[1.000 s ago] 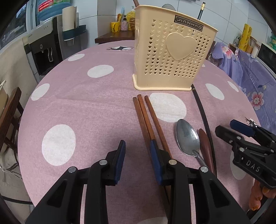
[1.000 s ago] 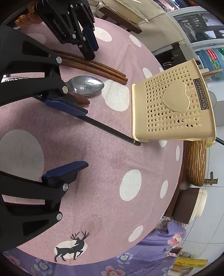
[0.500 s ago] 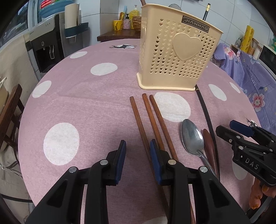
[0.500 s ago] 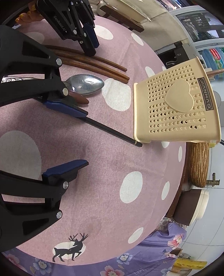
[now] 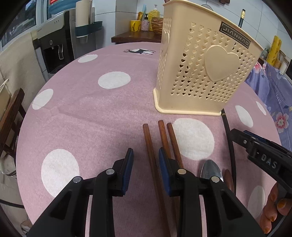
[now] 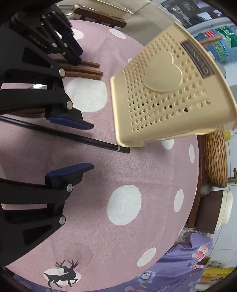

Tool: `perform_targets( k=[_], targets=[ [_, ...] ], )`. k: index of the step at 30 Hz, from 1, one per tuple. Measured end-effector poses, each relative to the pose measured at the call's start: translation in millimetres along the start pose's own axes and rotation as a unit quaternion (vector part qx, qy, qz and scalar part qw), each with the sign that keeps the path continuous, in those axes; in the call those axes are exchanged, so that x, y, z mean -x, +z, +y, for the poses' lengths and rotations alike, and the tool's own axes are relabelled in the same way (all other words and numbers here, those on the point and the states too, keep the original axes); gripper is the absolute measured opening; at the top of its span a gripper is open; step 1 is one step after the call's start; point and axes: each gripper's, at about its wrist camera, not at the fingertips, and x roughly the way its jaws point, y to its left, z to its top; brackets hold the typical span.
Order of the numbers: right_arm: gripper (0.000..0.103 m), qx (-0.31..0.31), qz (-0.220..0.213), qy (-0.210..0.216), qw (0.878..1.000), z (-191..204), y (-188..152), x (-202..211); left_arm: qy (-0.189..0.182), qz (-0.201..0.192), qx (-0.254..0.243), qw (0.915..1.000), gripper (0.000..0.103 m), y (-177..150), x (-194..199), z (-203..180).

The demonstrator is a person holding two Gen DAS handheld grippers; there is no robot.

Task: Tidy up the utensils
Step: 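Close the left tool on a wooden chopstick while the right tool grasps the black chopstick, then lift both chopsticks and carry them over the beige basket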

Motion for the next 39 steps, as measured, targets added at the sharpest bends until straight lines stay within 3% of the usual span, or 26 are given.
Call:
perform_targets(
  k=[2,13,23,29,39],
  targets=[
    [0.029,0.004,0.006,-0.005,1.0,5,5,-8,0.005,-0.002,0.004,1.0,0.025,1,-2,-1],
    [0.011,0.016,-0.005,-0.045,0.999,15,20,-25,0.014,-0.006,0.019,0.9997,0.011,14,-11,-1],
    [0.01,0.003,-0.009,-0.023,1.0,4,26,-26,0.011,-0.01,0.02,0.9997,0.009,16,-13,1],
    [0.009,0.013,-0.042,-0.011,0.999,2,26,-2,-0.008,-0.015,0.03,0.9994,0.009,17,-12,7],
    [0.008,0.024,-0.114,0.038,0.992,-12,17,75,-0.045,-0.068,0.037,0.996,0.009,17,28,13]
  ],
)
